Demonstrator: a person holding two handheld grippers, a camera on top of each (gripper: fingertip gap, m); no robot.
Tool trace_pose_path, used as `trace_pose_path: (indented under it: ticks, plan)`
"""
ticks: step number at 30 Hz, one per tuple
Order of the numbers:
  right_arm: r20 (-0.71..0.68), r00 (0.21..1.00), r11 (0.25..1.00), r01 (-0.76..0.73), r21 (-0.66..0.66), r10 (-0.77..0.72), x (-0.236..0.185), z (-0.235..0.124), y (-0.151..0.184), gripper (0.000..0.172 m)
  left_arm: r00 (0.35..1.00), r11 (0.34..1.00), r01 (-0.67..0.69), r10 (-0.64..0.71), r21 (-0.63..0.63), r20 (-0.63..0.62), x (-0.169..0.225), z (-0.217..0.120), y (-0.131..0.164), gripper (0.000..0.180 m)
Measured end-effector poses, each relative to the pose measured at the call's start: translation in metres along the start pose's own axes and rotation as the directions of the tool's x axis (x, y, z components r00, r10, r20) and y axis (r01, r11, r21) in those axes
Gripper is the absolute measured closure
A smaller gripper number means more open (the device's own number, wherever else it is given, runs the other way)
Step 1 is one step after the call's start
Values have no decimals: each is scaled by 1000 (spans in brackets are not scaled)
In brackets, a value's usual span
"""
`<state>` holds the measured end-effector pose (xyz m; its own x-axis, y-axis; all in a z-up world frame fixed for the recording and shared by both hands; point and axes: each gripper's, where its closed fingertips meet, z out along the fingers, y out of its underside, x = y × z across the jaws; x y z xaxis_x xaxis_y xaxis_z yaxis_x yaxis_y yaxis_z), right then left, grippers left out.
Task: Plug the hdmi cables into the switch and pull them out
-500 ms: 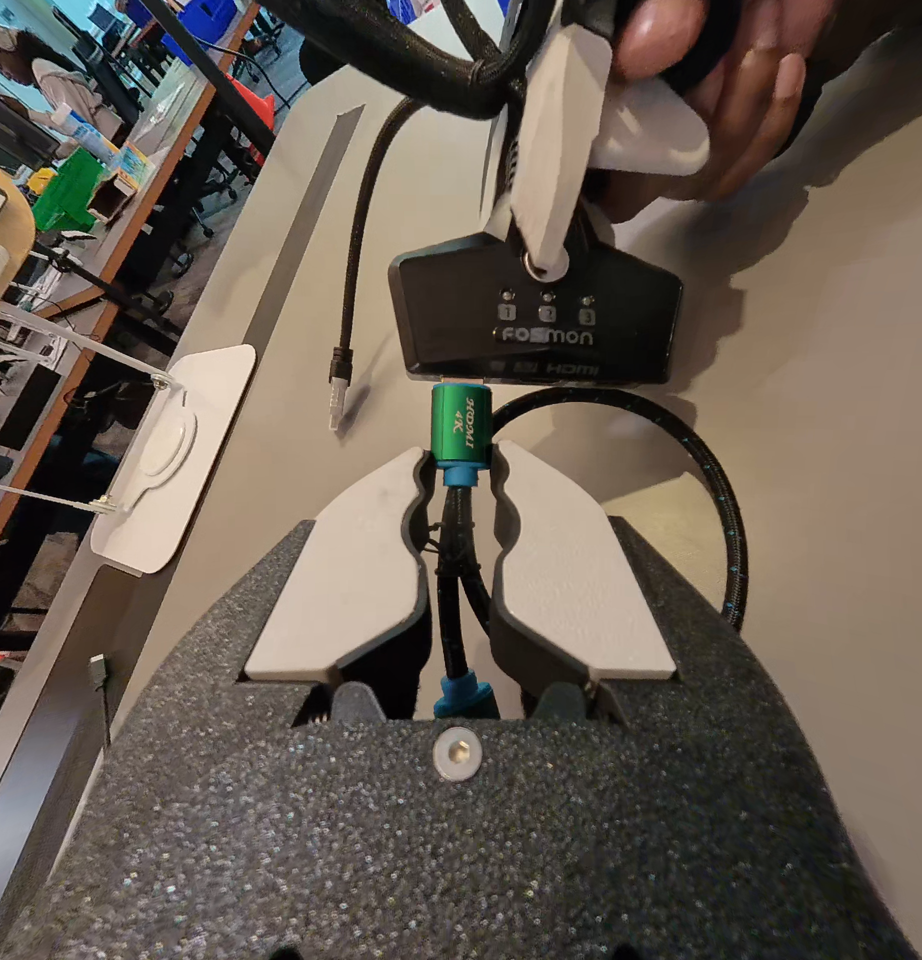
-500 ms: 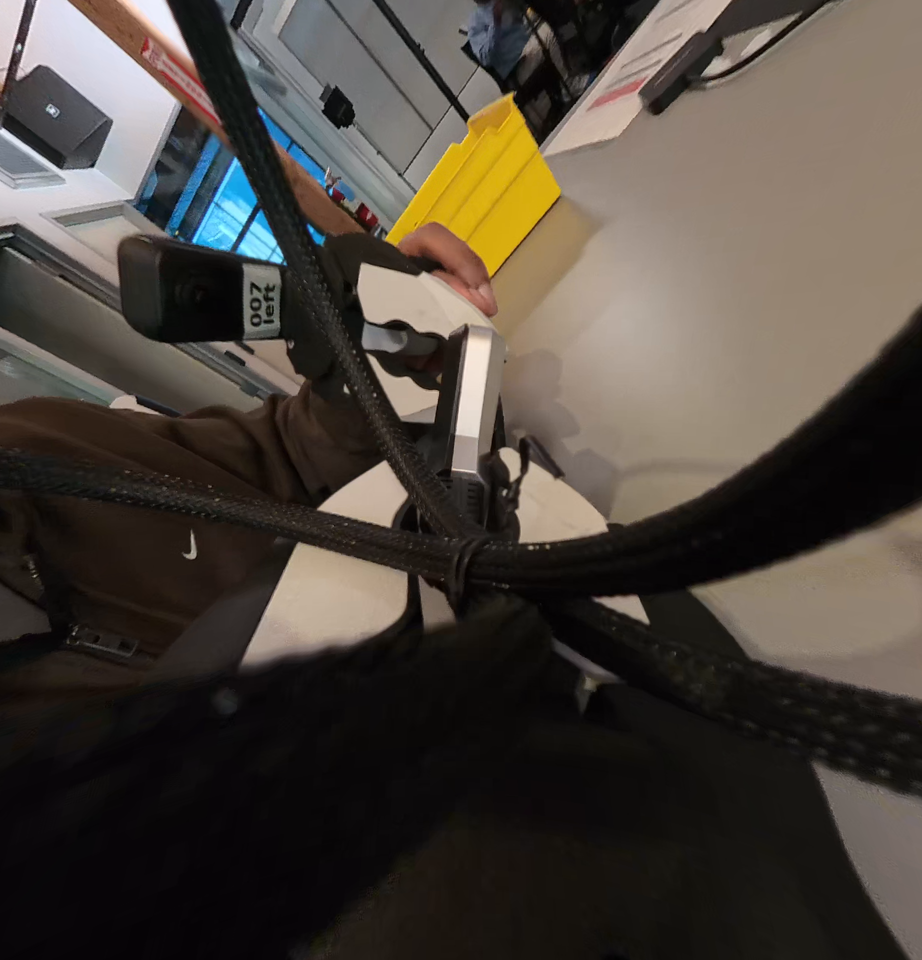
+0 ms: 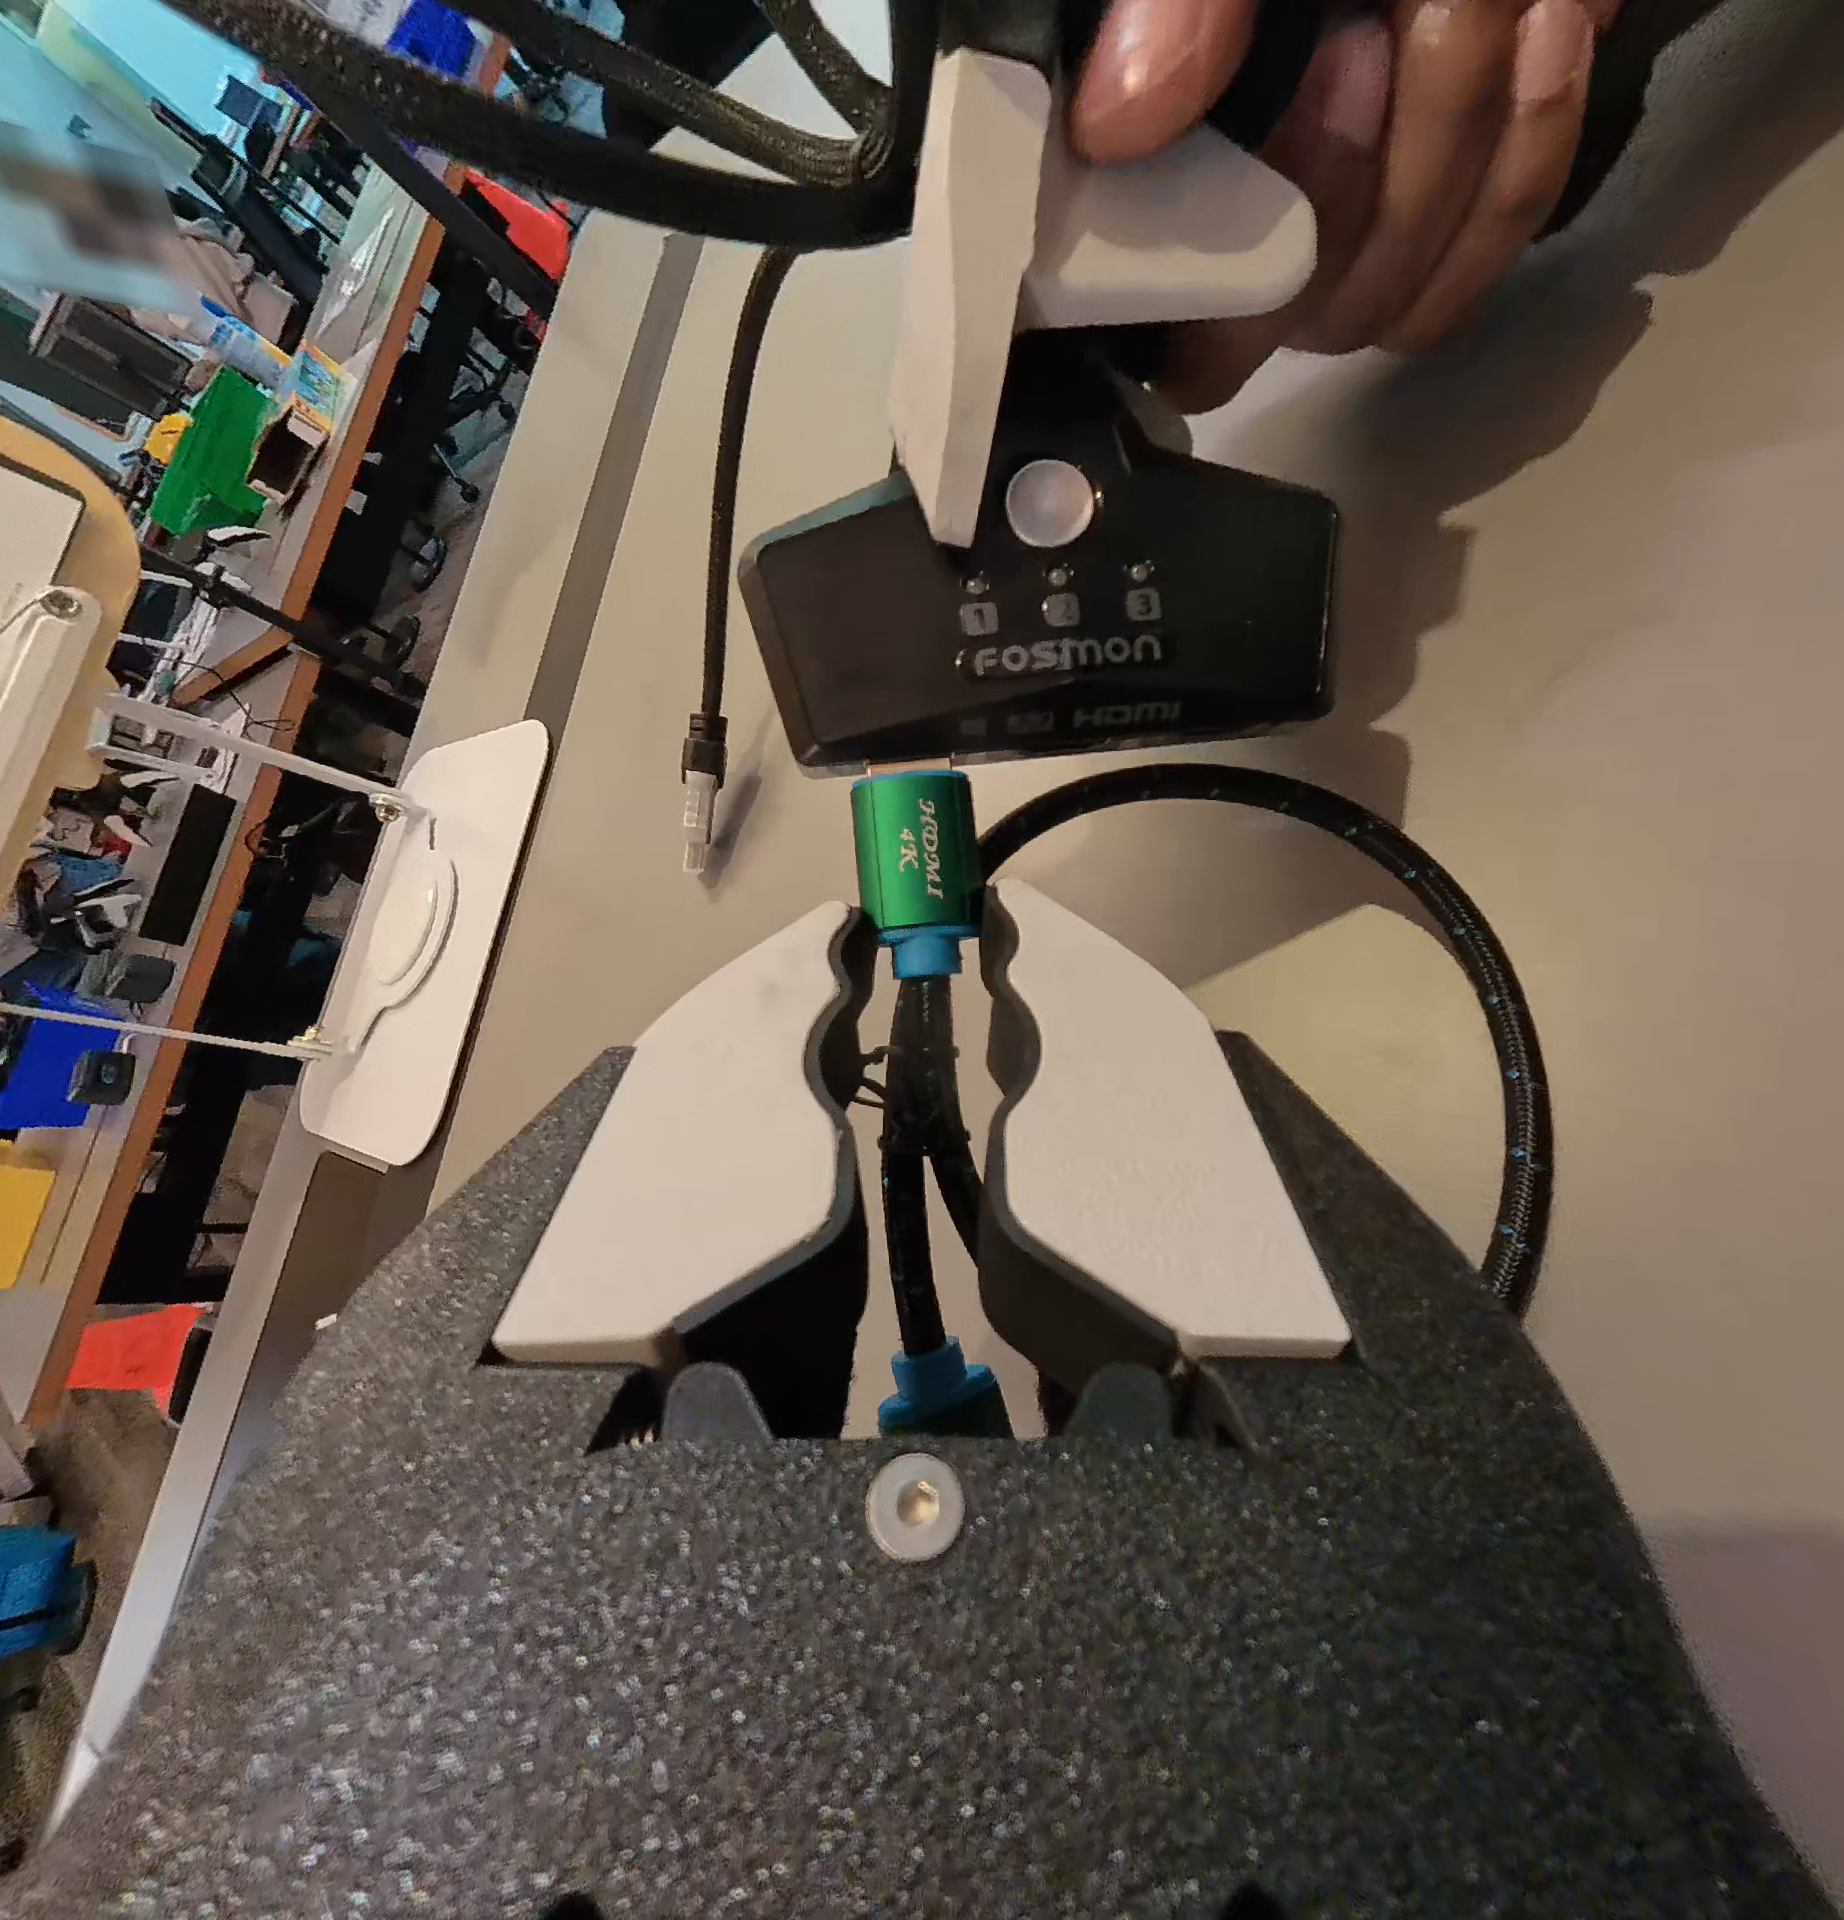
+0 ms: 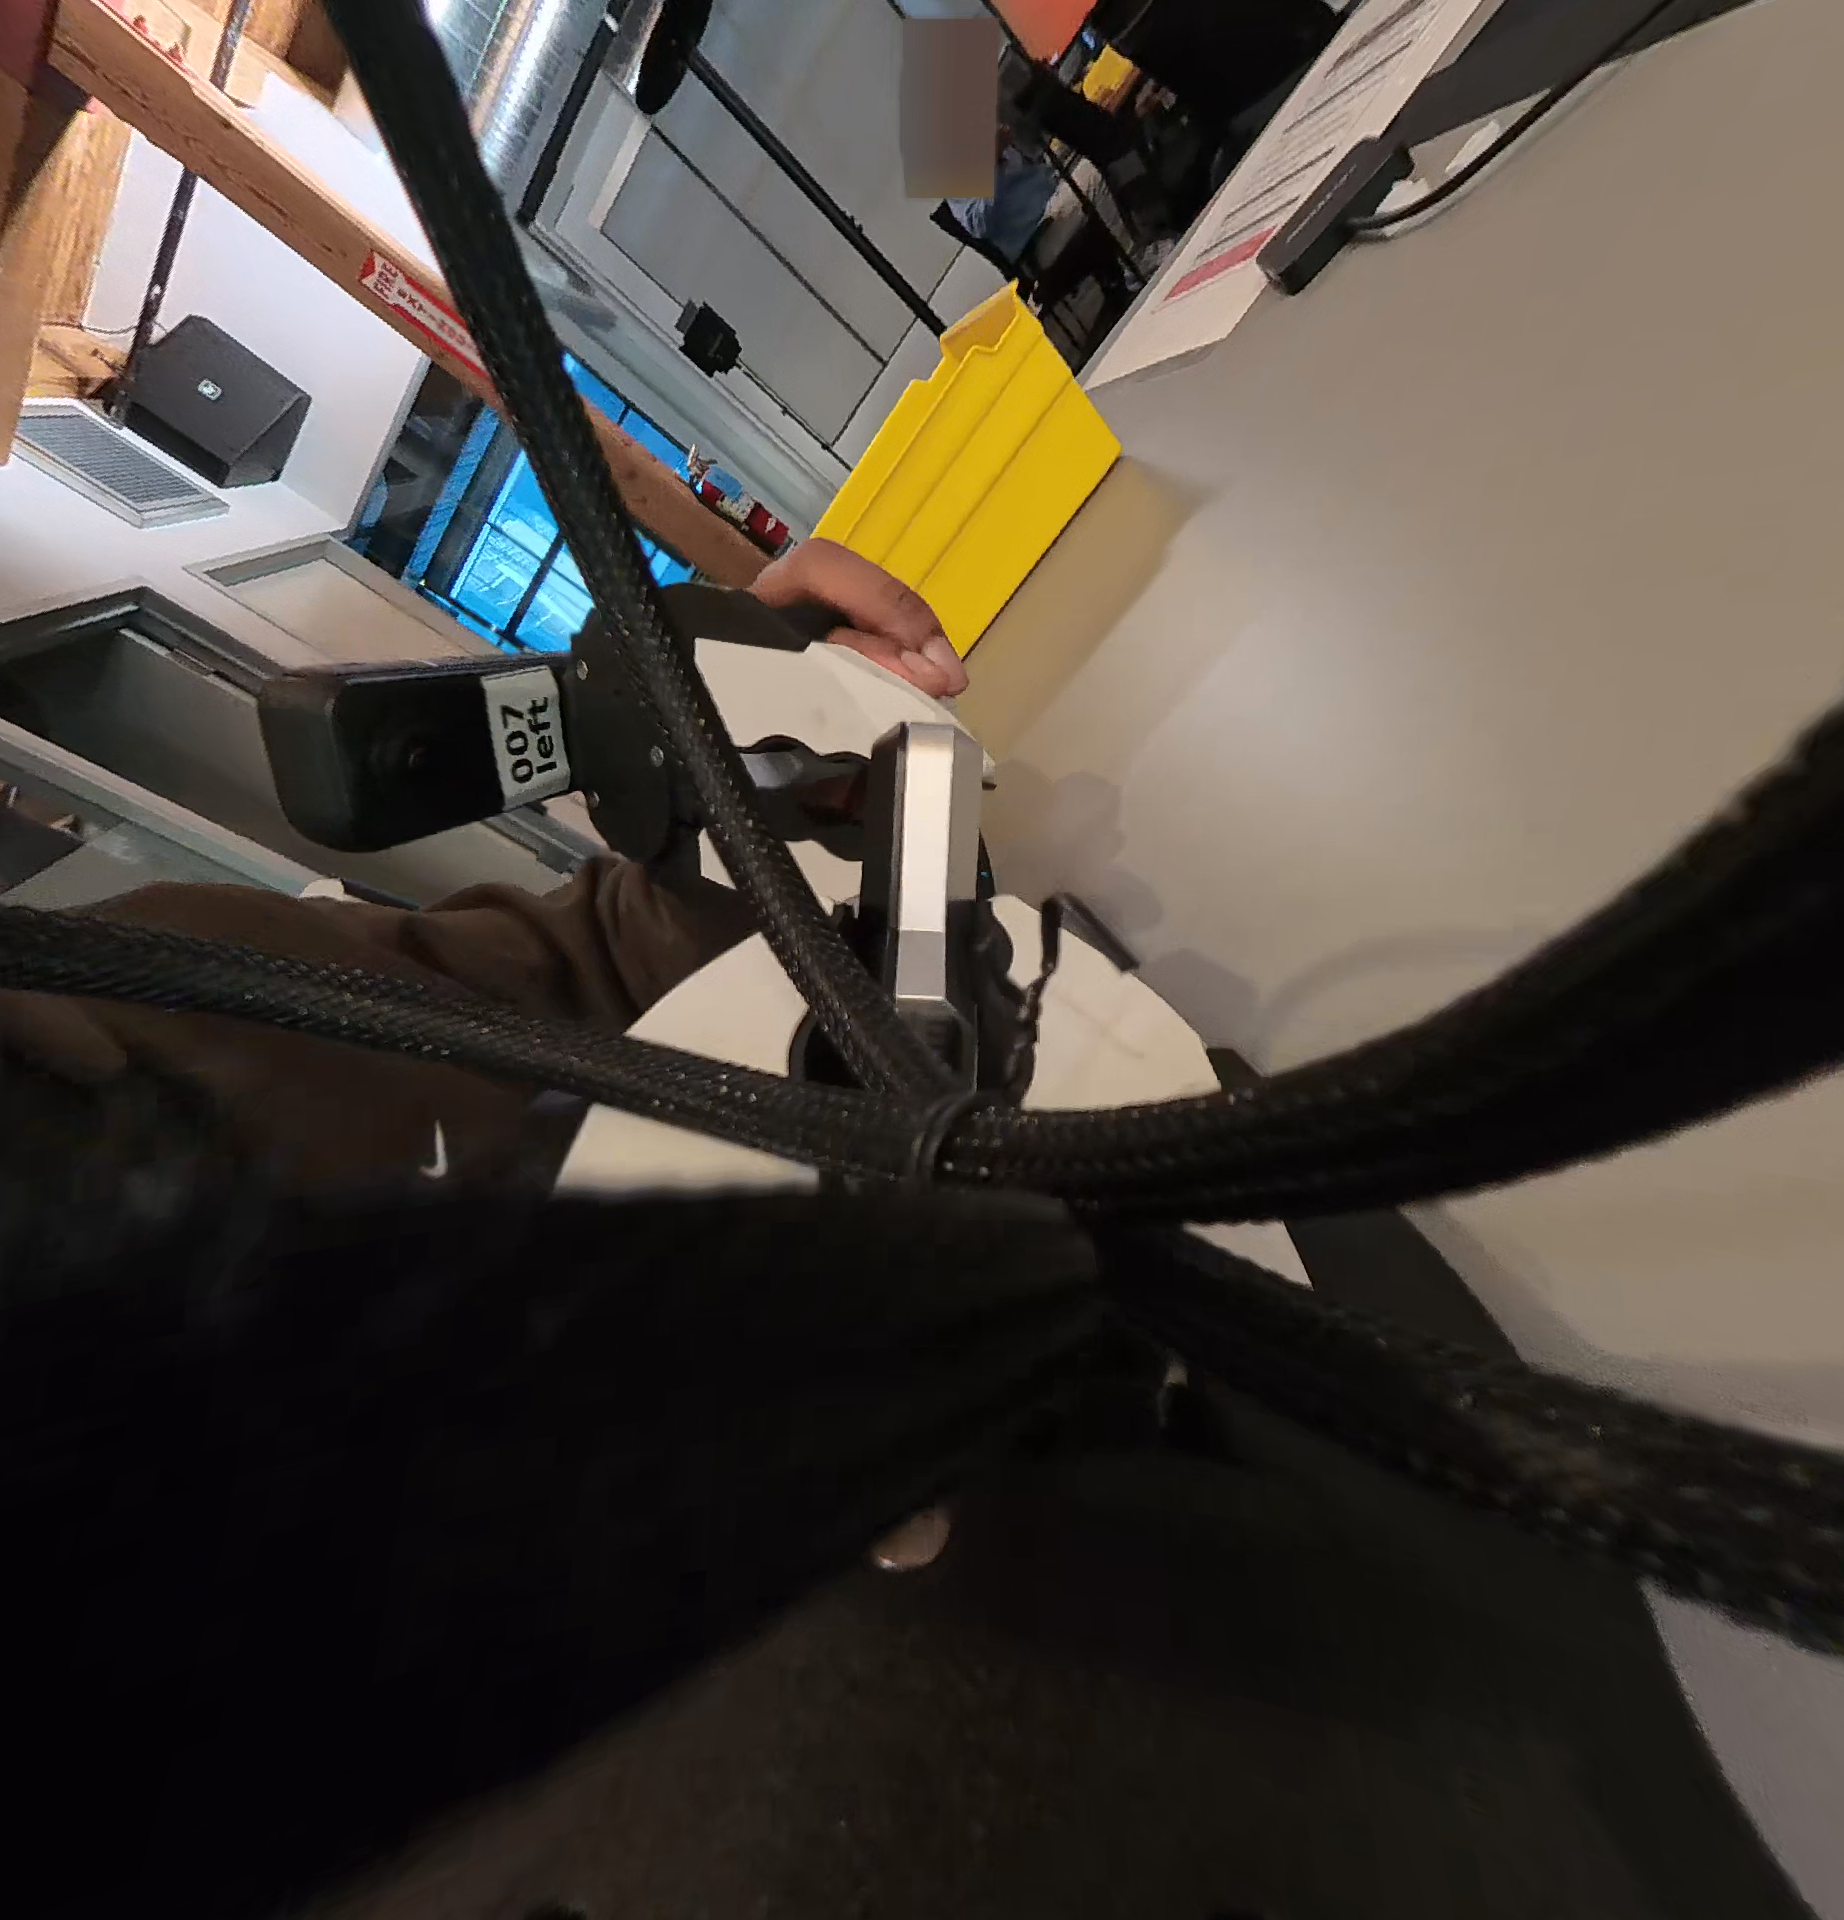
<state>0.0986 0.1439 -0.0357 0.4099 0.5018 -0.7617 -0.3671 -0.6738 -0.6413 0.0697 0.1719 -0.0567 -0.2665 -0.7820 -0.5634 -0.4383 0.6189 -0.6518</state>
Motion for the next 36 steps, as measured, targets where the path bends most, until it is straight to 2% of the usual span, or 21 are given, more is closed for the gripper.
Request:
trace_pose_path:
  ticks: [1, 19, 24, 29, 33, 36]
  plan:
    - [4, 1000, 1000, -12, -15, 12, 0, 0, 2, 150, 1000, 1000, -13, 13, -5, -3, 1, 0, 0, 160]
    - [-4, 998, 995, -67, -69, 67, 6, 5, 13, 150, 999, 999, -42, 41, -22, -23, 8, 4, 3, 161]
    - [8, 999, 998, -46, -52, 46, 5, 3, 7, 148, 989, 993, 116, -115, 7, -88, 7, 6, 3, 160]
    - [-178, 979, 985, 77, -153, -104, 30, -5, 14, 120, 964, 972, 234, -233, -6, -127, -1, 10, 22, 160]
    - [-285, 919, 941, 192, -277, -272, 45, -27, 19, 125, 936, 948, 315, -319, -51, -147, -3, 14, 38, 160]
    - [-365, 799, 850, 315, -423, -477, 61, -47, 24, 128, 906, 919, 379, -392, -103, -161, -3, 18, 51, 160]
